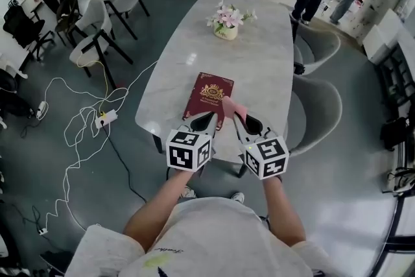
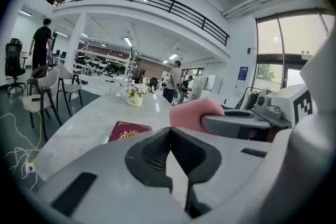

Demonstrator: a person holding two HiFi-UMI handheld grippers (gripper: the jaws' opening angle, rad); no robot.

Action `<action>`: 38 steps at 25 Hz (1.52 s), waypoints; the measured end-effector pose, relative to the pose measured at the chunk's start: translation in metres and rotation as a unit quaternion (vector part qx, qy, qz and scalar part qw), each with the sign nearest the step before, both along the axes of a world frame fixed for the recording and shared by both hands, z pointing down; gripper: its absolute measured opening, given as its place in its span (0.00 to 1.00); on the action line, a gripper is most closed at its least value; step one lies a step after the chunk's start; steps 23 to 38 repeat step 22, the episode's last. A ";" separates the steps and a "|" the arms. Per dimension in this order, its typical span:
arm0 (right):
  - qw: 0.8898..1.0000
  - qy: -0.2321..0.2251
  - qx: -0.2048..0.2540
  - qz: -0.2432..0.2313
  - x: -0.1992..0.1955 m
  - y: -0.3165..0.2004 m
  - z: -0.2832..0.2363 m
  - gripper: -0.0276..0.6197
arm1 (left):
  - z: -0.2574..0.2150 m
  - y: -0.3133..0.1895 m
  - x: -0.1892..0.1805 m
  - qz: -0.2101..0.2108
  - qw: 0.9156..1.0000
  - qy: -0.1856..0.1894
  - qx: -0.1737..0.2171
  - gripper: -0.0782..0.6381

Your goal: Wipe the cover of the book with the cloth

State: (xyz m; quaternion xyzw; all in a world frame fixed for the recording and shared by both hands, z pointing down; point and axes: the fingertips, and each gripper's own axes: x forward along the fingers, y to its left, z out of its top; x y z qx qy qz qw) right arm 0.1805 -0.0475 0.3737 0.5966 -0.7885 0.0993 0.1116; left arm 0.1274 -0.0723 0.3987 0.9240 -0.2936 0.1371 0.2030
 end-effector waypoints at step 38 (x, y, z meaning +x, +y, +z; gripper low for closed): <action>0.999 -0.036 0.029 -0.018 0.072 0.025 -0.008 0.07 | -0.013 0.027 0.072 -0.016 0.999 -0.023 0.031 0.12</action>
